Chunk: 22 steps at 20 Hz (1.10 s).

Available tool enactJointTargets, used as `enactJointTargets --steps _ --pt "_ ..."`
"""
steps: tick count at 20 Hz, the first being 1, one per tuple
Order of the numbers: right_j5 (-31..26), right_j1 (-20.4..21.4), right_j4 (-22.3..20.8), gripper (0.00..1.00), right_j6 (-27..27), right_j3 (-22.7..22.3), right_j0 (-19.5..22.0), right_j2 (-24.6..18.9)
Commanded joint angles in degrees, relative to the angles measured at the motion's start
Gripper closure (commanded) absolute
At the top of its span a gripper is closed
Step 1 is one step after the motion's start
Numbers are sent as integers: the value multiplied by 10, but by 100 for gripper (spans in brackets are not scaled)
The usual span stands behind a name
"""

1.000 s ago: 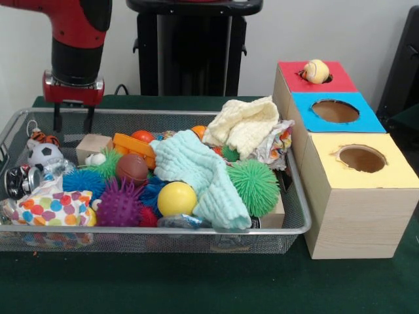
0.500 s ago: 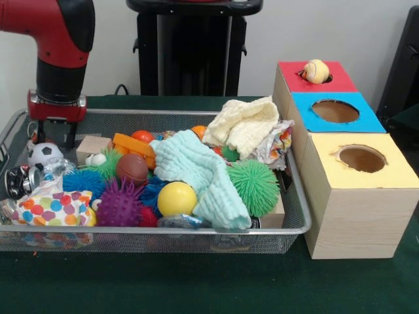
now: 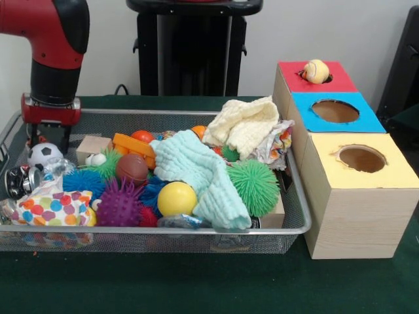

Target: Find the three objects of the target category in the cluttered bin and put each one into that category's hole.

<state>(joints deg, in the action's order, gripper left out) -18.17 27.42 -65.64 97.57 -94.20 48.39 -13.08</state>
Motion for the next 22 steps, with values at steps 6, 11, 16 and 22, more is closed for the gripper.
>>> enactJointTargets --steps 6,11,16,22 --pt "-28 -116 -71 0 -50 97 16 44" --pt "-33 -150 -77 0 -35 126 8 52" --pt "-24 -173 -58 0 -25 140 18 48" --pt "-105 -164 25 100 -104 115 59 12"
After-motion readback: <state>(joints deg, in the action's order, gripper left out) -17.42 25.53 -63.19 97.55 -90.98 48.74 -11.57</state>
